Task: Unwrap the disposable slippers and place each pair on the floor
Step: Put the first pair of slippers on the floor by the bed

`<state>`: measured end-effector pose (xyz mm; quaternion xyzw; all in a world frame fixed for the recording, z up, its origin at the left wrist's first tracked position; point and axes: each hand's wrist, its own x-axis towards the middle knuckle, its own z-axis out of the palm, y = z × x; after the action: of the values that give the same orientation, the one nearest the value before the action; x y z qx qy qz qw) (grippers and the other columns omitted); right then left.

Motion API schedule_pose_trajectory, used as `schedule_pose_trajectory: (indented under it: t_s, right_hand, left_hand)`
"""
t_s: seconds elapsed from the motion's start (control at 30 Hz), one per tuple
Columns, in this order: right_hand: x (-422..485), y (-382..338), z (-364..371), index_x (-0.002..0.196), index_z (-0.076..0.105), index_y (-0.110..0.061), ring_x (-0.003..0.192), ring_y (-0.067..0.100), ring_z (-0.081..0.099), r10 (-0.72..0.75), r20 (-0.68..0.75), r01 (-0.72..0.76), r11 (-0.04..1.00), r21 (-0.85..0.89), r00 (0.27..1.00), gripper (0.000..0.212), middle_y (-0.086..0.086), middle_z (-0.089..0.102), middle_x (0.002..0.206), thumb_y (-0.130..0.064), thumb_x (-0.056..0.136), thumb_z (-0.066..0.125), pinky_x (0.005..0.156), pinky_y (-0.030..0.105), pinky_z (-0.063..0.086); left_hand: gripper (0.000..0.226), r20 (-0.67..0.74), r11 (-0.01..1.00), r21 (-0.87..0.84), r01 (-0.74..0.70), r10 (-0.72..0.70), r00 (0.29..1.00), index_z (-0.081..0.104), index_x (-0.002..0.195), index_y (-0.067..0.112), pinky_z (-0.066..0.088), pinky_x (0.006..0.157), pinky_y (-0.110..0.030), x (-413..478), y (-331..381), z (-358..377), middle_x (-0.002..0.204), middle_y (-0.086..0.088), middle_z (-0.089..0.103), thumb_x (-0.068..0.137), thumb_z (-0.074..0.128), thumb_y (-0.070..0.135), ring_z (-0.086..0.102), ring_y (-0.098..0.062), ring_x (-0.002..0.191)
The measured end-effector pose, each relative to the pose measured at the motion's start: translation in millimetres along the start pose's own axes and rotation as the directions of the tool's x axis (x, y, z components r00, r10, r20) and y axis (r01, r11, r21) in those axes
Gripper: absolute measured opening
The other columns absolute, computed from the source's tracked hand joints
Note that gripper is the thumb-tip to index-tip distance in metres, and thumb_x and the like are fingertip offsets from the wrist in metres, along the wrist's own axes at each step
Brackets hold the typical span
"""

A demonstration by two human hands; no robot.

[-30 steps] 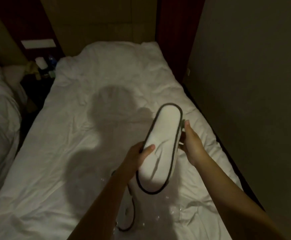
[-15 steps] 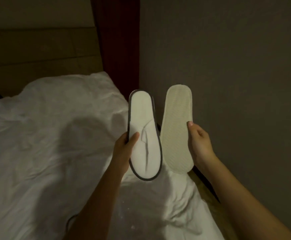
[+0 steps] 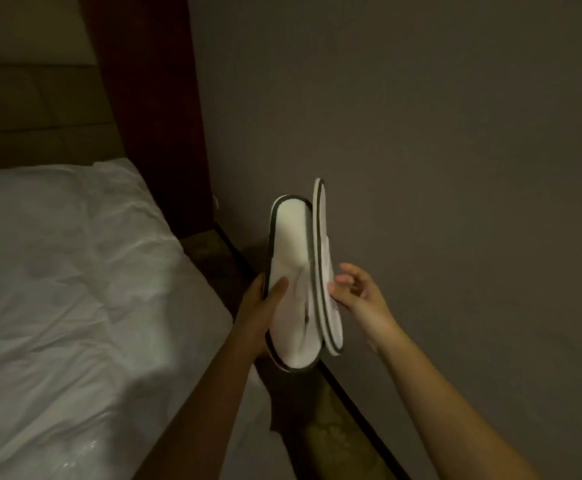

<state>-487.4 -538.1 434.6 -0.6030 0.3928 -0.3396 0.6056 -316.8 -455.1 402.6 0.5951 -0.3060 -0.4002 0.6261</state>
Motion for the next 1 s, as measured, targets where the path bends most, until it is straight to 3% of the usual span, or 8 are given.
schedule_pose_trajectory:
  t_s: [0.07,0.2,0.3,0.4,0.53,0.7,0.83,1.0]
  right_hand:
    - [9.0,-1.7,-25.7,0.128,0.047,-0.026,0.096,0.007,0.061,0.035,0.02,-0.032,0.991,-0.128,0.999,0.056,-0.008,0.055,0.112,-0.027,0.08,0.074,0.074,0.016,0.049]
    - [32.1,4.9,-53.8,0.106,0.056,-0.035,0.091,0.004,0.065,0.099,0.065,-0.086,0.98,-0.178,0.993,0.043,-0.011,0.066,0.107,-0.043,0.07,0.078,0.065,0.014,0.053]
    - [56.0,18.5,-67.4,0.115,0.056,-0.018,0.094,0.018,0.066,0.102,-0.113,-0.119,0.979,-0.162,0.988,0.057,-0.003,0.067,0.104,-0.037,0.067,0.082,0.074,0.03,0.055]
    - [84.6,34.9,-85.9,0.113,0.049,-0.023,0.085,0.011,0.062,0.079,-0.24,-0.121,0.979,-0.162,0.967,0.054,-0.008,0.061,0.097,-0.031,0.07,0.081,0.065,0.023,0.049]
    - [132.3,56.5,-88.5,0.109,0.048,-0.023,0.079,0.002,0.059,0.096,-0.219,-0.141,0.97,-0.197,0.971,0.05,-0.013,0.06,0.091,-0.03,0.072,0.08,0.057,0.017,0.045]
    - [193.5,85.3,-68.3,0.116,0.051,-0.018,0.087,0.015,0.059,0.147,-0.166,-0.195,0.926,-0.325,0.975,0.057,-0.005,0.06,0.1,-0.032,0.07,0.081,0.074,0.029,0.049]
    - [220.6,138.6,-54.0,0.122,0.049,-0.018,0.092,0.021,0.058,0.248,-0.085,-0.26,0.86,-0.439,0.965,0.063,0.001,0.059,0.109,-0.04,0.071,0.079,0.074,0.037,0.051]
    - [221.5,238.7,-40.3,0.132,0.047,-0.012,0.117,0.031,0.055,0.412,-0.063,-0.384,0.77,-0.509,0.909,0.074,0.009,0.056,0.132,-0.04,0.071,0.079,0.096,0.051,0.048]
  left_hand:
    - [0.057,0.007,0.999,0.034,0.018,-0.018,1.0,0.053,0.13,0.034,0.046,0.101,-0.051,8.1,-0.9,25.7,0.132,0.001,0.059,0.078,0.065,0.053,0.056,-0.024,0.118]
    - [0.054,0.031,0.999,0.025,0.033,-0.034,0.999,0.055,0.127,0.035,0.051,0.095,-0.047,30.8,-8.4,53.0,0.126,0.003,0.063,0.077,0.067,0.053,0.06,-0.02,0.112]
    - [0.044,-0.022,1.0,0.016,0.027,-0.026,0.999,0.06,0.119,0.036,0.055,0.085,-0.035,53.1,-19.6,57.0,0.119,0.005,0.066,0.078,0.067,0.05,0.063,-0.014,0.105]
    - [0.035,-0.107,0.998,-0.054,0.045,-0.051,0.993,0.061,0.114,0.038,0.053,0.075,-0.026,75.9,-36.1,53.4,0.11,0.01,0.067,0.081,0.067,0.046,0.065,-0.01,0.098]
    - [0.023,-0.144,0.992,-0.093,0.08,-0.093,0.985,0.062,0.104,0.045,0.053,0.075,-0.025,107.5,-59.8,54.2,0.109,0.01,0.069,0.082,0.066,0.043,0.068,-0.009,0.096]
    - [0.023,-0.246,0.985,-0.091,0.148,-0.166,0.955,0.063,0.108,0.037,0.056,0.082,-0.034,143.2,-94.1,46.3,0.113,0.004,0.069,0.085,0.065,0.04,0.067,-0.014,0.1]
    - [0.023,-0.319,0.968,-0.1,0.232,-0.252,0.914,0.065,0.108,0.029,0.057,0.083,-0.039,153.6,-139.8,33.3,0.112,-0.002,0.07,0.087,0.064,0.036,0.068,-0.019,0.1]
    - [0.011,-0.436,0.921,-0.125,0.369,-0.385,0.813,0.066,0.097,0.038,0.053,0.058,-0.012,132.3,-231.6,28.6,0.091,0.014,0.074,0.089,0.061,0.033,0.069,0.004,0.079]
